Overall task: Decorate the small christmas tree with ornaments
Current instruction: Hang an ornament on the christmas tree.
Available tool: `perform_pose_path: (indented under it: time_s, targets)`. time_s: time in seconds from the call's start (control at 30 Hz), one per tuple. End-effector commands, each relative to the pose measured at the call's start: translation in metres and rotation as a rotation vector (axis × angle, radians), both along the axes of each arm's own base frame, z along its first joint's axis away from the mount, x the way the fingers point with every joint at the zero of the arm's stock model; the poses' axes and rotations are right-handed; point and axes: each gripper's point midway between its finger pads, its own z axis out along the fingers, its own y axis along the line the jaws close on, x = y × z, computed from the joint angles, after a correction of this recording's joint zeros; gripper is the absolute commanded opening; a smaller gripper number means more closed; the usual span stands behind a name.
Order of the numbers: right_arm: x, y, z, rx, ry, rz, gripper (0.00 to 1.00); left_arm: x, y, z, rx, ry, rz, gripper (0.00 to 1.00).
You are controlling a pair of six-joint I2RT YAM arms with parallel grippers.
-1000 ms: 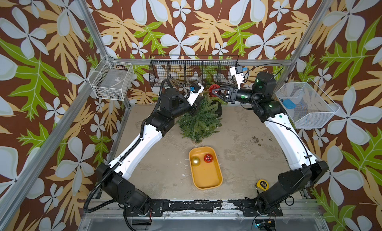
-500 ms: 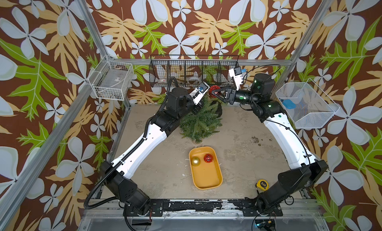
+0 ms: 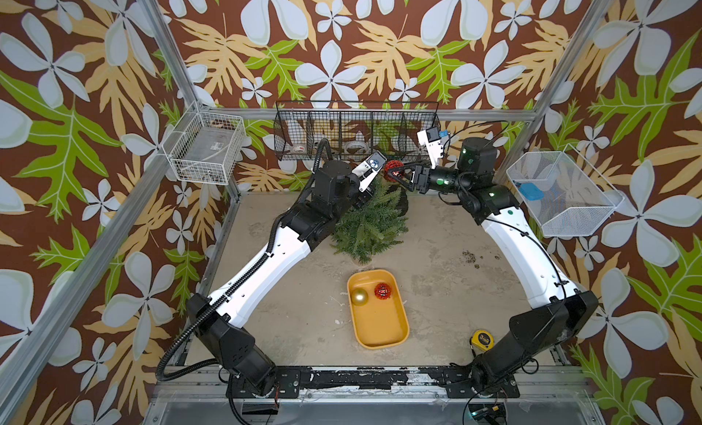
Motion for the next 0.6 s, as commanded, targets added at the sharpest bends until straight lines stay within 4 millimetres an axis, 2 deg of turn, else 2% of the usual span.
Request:
perform_pose_path:
  time_s: [0.0, 0.2, 0.57]
  targets:
    - [0.002, 0.002, 0.002, 0.004, -0.019, 0.005, 0.49, 0.002, 0.003, -0.013, 0.063, 0.031, 0.025, 0.00]
    - [0.005, 0.003, -0.004, 0.000, -0.008, 0.009, 0.49, 0.006, 0.000, -0.024, 0.111, 0.054, 0.031, 0.00]
    - [0.008, 0.002, -0.009, -0.008, -0.006, 0.001, 0.49, 0.010, 0.008, -0.045, 0.164, 0.097, 0.083, 0.00]
